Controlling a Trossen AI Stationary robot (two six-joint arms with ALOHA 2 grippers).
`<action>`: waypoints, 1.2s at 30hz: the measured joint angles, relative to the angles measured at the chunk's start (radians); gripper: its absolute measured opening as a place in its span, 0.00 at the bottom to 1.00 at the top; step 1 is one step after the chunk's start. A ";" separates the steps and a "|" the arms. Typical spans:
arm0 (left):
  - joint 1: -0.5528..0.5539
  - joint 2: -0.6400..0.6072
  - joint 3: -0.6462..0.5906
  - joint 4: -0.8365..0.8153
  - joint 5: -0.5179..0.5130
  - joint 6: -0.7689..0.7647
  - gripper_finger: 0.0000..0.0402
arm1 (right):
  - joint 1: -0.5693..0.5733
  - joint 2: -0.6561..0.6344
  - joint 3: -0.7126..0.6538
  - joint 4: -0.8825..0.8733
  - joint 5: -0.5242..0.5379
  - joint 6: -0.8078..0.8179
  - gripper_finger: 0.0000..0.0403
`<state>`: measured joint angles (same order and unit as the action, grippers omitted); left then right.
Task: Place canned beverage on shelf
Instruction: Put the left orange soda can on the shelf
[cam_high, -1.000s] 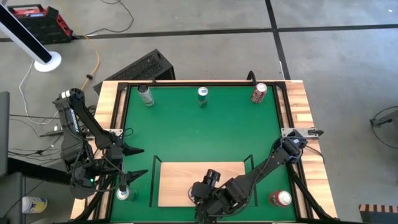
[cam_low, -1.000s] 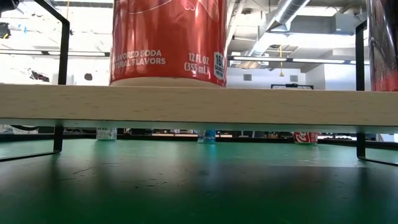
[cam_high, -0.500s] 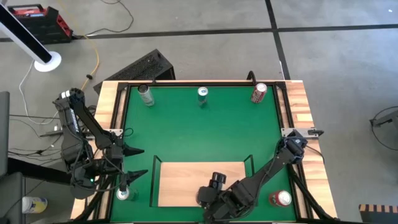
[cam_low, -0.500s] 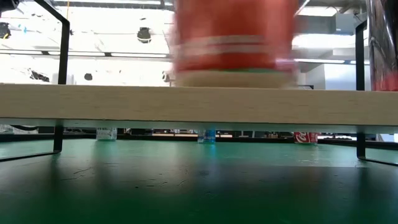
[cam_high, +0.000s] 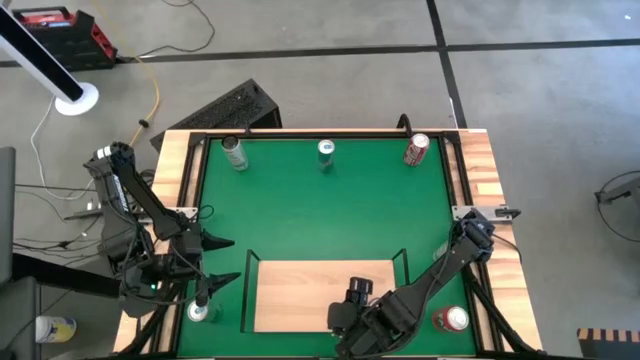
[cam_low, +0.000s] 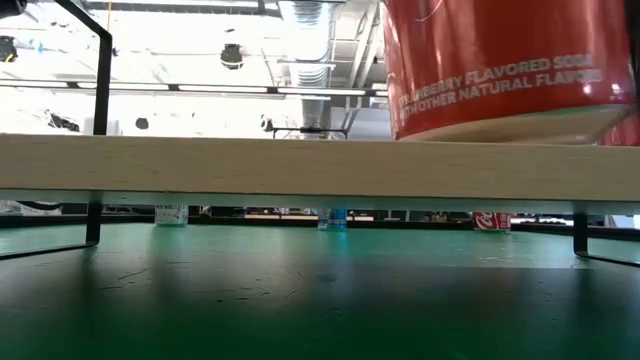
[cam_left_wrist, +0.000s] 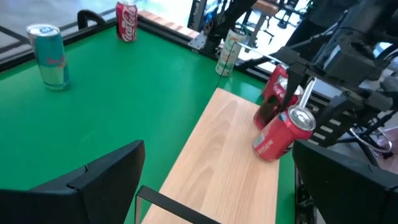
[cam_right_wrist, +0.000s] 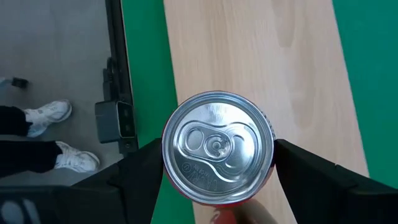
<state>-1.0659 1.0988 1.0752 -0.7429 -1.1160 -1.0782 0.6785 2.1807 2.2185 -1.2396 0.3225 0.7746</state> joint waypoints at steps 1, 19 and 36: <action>0.006 0.000 0.000 0.000 0.010 0.000 0.98 | 0.000 0.000 0.000 0.000 0.000 0.001 0.76; 0.013 0.000 0.000 0.001 0.031 0.018 0.98 | -0.008 0.000 0.001 0.020 0.014 0.003 0.76; 0.013 0.000 0.000 0.001 0.037 0.018 0.98 | -0.013 0.000 0.001 -0.010 0.014 0.013 0.76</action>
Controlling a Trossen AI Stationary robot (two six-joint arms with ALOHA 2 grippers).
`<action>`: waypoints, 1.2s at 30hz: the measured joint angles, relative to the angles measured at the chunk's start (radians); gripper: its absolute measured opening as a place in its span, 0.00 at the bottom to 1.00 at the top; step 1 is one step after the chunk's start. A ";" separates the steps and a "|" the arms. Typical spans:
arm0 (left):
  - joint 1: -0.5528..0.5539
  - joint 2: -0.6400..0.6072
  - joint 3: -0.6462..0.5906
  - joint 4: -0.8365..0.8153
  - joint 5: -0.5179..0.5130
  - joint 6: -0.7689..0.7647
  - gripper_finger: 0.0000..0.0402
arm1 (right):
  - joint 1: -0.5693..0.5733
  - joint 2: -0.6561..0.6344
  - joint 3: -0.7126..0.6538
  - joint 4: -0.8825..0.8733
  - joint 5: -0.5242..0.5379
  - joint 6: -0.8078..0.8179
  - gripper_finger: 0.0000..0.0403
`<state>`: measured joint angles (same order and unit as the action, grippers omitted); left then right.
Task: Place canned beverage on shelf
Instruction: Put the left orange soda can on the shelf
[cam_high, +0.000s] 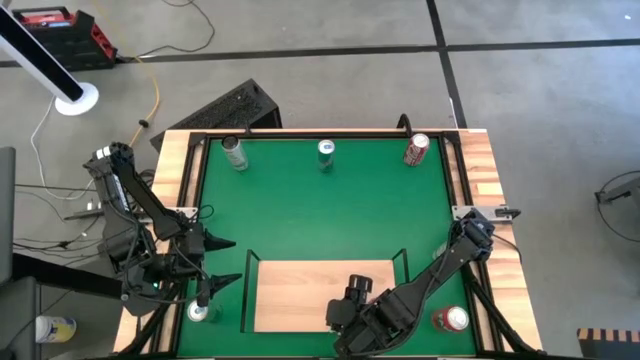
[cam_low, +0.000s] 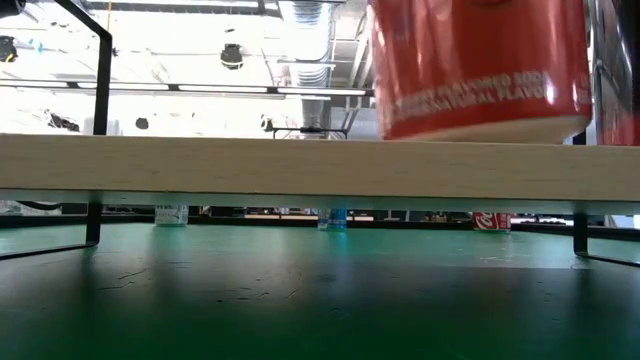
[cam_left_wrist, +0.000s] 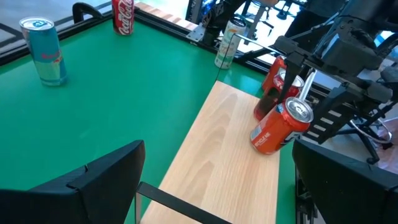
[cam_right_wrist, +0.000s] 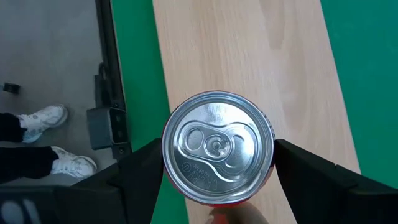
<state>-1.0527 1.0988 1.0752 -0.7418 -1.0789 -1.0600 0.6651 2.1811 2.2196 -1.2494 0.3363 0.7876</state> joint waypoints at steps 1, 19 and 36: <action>0.000 0.000 0.000 0.000 0.000 0.000 0.98 | 0.000 0.000 0.000 -0.004 0.000 0.000 0.76; 0.000 0.000 0.000 0.000 0.000 0.001 0.98 | 0.000 0.000 0.000 0.001 0.003 -0.003 0.76; 0.000 0.000 0.000 0.000 0.015 0.002 0.98 | -0.008 -0.005 -0.044 0.048 0.017 0.001 0.76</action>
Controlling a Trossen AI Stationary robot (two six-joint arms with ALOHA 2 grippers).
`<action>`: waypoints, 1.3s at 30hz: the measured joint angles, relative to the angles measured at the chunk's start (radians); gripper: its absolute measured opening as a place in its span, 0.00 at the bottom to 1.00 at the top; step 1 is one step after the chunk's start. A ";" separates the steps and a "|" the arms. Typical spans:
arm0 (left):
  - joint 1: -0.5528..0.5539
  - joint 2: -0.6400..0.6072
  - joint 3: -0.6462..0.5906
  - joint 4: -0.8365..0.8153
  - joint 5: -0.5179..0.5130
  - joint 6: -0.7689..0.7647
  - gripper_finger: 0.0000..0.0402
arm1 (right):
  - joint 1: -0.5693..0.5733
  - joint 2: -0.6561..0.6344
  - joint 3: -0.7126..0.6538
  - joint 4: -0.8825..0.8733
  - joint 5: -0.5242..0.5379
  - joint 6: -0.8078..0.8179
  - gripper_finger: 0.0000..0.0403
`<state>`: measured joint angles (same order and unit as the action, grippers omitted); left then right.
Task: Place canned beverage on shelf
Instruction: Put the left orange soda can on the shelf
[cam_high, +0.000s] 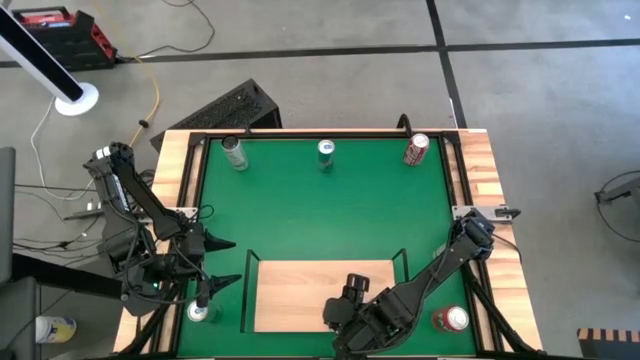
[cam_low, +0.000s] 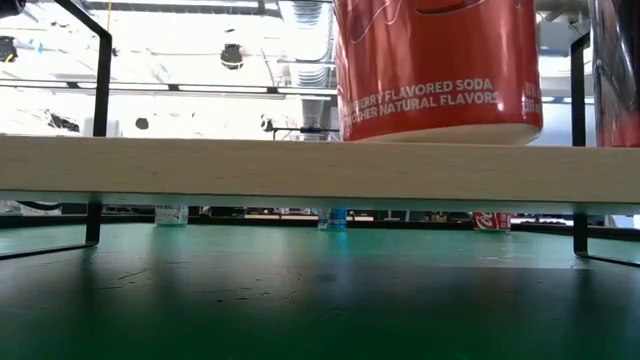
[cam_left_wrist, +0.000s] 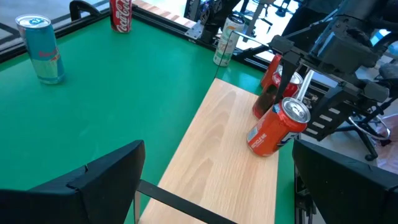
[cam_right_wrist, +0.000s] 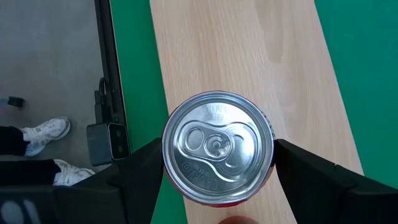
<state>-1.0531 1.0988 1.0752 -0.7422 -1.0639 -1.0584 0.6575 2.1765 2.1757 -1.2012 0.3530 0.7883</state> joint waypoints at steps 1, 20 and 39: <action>0.000 0.000 0.000 0.000 0.004 0.000 0.98 | 0.000 0.000 0.000 -0.002 -0.002 0.000 0.76; 0.000 0.000 0.000 0.000 0.009 0.000 0.98 | 0.023 0.000 -0.002 -0.036 -0.008 0.054 0.76; 0.000 0.000 0.000 0.016 0.011 -0.001 0.98 | 0.024 0.005 0.035 -0.075 -0.014 0.052 0.76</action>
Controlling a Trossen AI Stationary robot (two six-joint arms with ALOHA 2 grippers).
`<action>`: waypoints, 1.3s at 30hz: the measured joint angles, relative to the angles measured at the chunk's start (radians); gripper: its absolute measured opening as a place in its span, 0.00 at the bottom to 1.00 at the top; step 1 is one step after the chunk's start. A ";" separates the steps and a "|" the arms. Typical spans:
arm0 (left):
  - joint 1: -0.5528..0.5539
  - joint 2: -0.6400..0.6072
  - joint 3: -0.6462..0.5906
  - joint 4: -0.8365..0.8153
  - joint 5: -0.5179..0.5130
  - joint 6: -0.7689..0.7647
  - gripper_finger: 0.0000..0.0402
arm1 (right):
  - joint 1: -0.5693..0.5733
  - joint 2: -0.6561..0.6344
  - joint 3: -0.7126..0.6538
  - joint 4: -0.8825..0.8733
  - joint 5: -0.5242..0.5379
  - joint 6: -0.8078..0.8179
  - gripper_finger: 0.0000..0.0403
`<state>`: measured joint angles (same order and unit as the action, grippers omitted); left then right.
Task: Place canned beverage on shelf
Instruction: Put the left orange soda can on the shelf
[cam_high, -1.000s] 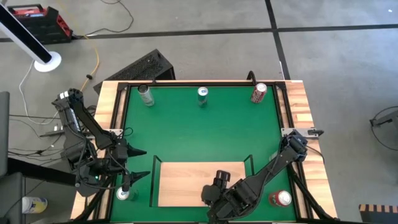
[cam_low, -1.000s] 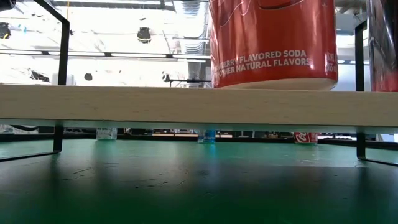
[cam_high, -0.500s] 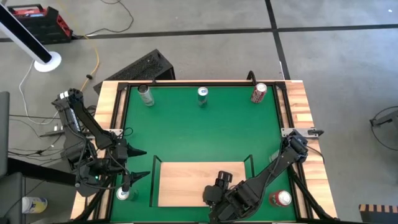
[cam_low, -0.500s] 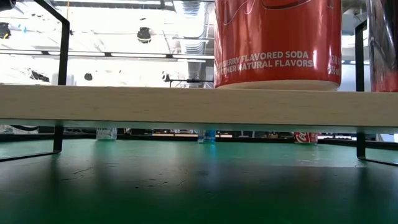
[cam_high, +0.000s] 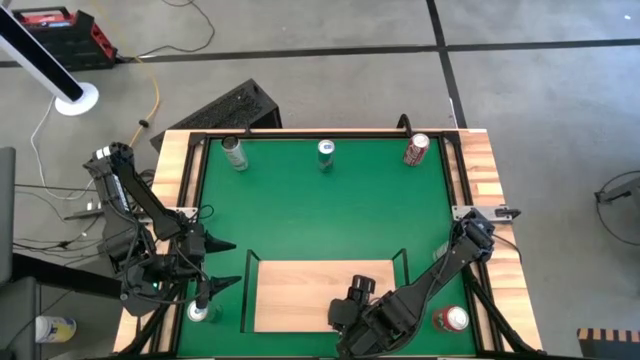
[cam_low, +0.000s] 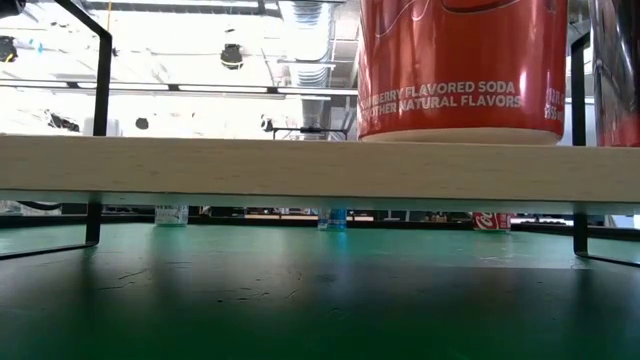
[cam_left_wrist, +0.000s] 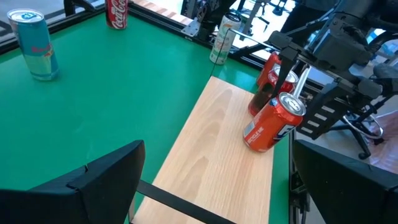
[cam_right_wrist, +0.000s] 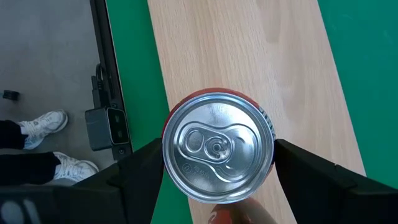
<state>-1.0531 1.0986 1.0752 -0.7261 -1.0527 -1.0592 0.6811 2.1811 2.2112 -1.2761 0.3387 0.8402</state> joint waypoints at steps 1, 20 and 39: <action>0.000 0.000 0.000 0.000 0.000 0.000 0.98 | 0.000 0.000 0.000 0.001 0.000 0.000 0.76; 0.000 0.000 0.000 0.012 0.000 0.008 0.98 | -0.017 -0.002 0.003 0.013 -0.081 -0.010 0.76; 0.000 0.000 0.000 0.040 0.000 0.055 0.98 | -0.039 -0.002 0.011 -0.035 -0.079 -0.039 0.90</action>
<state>-1.0531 1.0985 1.0752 -0.6858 -1.0527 -1.0042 0.6418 2.1792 2.2223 -1.3113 0.2600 0.8017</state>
